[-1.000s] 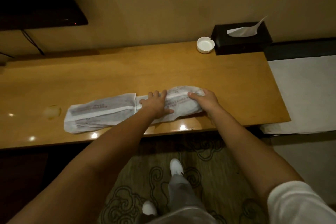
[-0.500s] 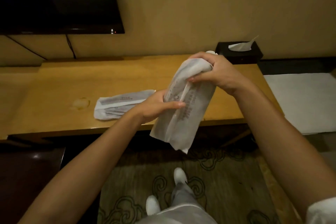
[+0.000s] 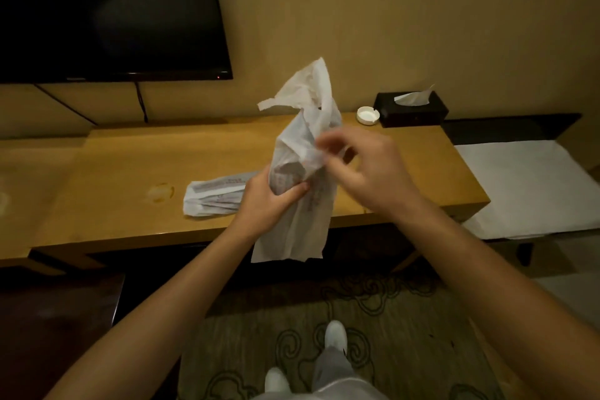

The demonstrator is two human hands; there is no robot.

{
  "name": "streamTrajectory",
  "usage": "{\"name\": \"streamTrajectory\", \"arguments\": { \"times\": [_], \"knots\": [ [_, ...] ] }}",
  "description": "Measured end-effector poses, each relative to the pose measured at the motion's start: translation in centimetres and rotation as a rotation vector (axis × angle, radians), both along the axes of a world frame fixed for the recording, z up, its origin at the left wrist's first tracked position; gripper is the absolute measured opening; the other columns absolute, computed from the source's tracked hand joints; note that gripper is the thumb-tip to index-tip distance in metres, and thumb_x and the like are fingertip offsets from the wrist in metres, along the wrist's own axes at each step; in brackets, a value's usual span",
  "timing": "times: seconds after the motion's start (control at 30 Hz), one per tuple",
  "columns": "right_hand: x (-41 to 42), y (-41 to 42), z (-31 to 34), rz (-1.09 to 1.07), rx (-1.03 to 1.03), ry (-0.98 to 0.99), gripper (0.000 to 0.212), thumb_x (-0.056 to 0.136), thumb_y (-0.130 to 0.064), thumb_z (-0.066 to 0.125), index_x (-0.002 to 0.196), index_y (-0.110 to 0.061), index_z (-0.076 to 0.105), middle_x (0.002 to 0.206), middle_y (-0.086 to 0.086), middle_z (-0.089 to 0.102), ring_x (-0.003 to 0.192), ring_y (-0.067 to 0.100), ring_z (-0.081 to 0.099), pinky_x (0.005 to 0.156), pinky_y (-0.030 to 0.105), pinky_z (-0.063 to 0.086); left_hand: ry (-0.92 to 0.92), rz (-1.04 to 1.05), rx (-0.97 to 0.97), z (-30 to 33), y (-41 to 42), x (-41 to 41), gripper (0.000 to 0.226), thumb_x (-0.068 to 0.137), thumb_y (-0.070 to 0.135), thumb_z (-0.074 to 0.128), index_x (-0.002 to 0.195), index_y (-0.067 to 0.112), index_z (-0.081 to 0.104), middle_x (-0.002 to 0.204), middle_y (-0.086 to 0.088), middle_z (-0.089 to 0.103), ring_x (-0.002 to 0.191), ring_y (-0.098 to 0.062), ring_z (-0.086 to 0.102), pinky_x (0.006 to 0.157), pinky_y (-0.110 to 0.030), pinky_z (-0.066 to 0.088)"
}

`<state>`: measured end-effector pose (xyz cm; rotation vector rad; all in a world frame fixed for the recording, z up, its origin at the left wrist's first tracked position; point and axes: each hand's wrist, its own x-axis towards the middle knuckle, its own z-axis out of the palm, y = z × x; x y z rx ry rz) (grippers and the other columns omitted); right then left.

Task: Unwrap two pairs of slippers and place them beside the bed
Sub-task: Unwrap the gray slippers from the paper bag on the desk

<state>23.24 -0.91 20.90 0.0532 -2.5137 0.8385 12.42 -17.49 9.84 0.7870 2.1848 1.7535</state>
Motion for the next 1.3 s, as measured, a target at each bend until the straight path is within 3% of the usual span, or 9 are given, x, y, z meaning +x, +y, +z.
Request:
{"name": "streamTrajectory", "arguments": {
  "times": [0.17,0.4,0.57,0.7,0.8,0.9,0.97,1.07,1.3],
  "knots": [
    [-1.8,1.7,1.5,-0.309,0.007,-0.248,0.047,0.092,-0.064,0.054,0.107,-0.023,0.07,0.098,-0.006,0.07,0.085,0.014,0.064,0.07,0.041,0.055,0.028,-0.068,-0.076,0.5,-0.9,0.5,0.045,0.078,0.044,0.084,0.116,0.042,0.061,0.105,0.029,0.07,0.099,0.013,0.064,0.073,-0.007,0.05],
    [-1.7,2.8,0.2,-0.307,-0.578,-0.114,0.025,0.093,-0.028,0.068,0.084,-0.004,0.072,0.075,0.007,0.074,0.068,0.019,0.069,0.066,0.038,0.056,-0.178,0.022,0.067,0.3,-2.7,0.6,0.056,0.071,0.059,0.083,0.117,0.035,0.062,0.105,0.018,0.075,0.098,0.005,0.069,0.074,-0.015,0.054],
    [-1.7,1.6,-2.9,-0.366,-1.112,-0.481,0.03,0.091,-0.024,0.058,0.063,-0.014,0.059,0.059,0.005,0.065,0.05,0.019,0.058,0.055,0.031,0.052,-0.249,0.025,0.172,0.8,-3.3,0.4,0.052,0.07,0.058,0.08,0.115,0.041,0.062,0.112,0.023,0.074,0.103,0.001,0.07,0.076,-0.014,0.056],
    [-2.2,1.5,-3.2,-0.487,-0.611,-0.542,0.02,0.101,-0.026,0.051,0.089,-0.02,0.067,0.091,0.006,0.073,0.08,0.021,0.069,0.074,0.04,0.056,-0.256,-0.05,0.15,0.6,-4.0,0.2,0.063,0.068,0.06,0.083,0.119,0.03,0.066,0.117,0.007,0.075,0.109,-0.011,0.071,0.083,-0.023,0.058],
    [-2.1,2.7,0.2,-0.411,-0.781,-0.222,0.026,0.097,-0.046,0.048,0.103,-0.028,0.067,0.1,-0.002,0.076,0.091,0.019,0.074,0.076,0.037,0.062,-0.178,-0.047,0.07,0.9,-4.5,-0.2,0.053,0.069,0.06,0.083,0.114,0.036,0.066,0.111,0.017,0.075,0.103,-0.002,0.07,0.076,-0.016,0.055],
    [-3.1,2.6,2.3,-0.183,-0.698,-0.331,0.054,0.084,-0.073,0.056,0.106,-0.028,0.073,0.095,-0.01,0.079,0.083,0.007,0.075,0.07,0.03,0.063,-0.108,-0.071,0.006,1.0,-4.4,-0.5,0.042,0.077,0.045,0.085,0.113,0.043,0.063,0.109,0.029,0.071,0.102,0.008,0.066,0.074,-0.007,0.05],
    [-4.4,2.2,1.9,-0.223,-0.486,-0.319,0.036,0.088,-0.051,0.07,0.106,-0.02,0.071,0.094,-0.008,0.073,0.083,0.008,0.07,0.07,0.027,0.057,-0.061,-0.086,-0.005,1.3,-4.5,-0.6,0.044,0.076,0.045,0.084,0.114,0.046,0.061,0.111,0.031,0.07,0.105,0.009,0.065,0.076,-0.006,0.049],
    [-5.8,2.6,1.0,-0.307,-0.76,-0.336,0.009,0.088,-0.011,0.071,0.094,-0.016,0.067,0.094,0.002,0.068,0.084,0.018,0.066,0.054,0.022,0.054,-0.063,-0.095,0.025,1.7,-4.8,-0.8,0.046,0.071,0.056,0.084,0.112,0.054,0.063,0.111,0.03,0.07,0.104,0.009,0.066,0.076,-0.007,0.051],
    [-3.5,1.0,-4.5,-0.176,-0.731,-0.664,0.013,0.094,0.001,0.057,0.098,-0.01,0.064,0.092,0.012,0.065,0.066,0.023,0.061,0.053,0.033,0.056,-0.192,0.003,0.231,2.1,-5.2,-1.5,0.06,0.058,0.072,0.084,0.107,0.04,0.07,0.106,0.015,0.077,0.101,-0.006,0.072,0.074,-0.018,0.056]
  ]
}}
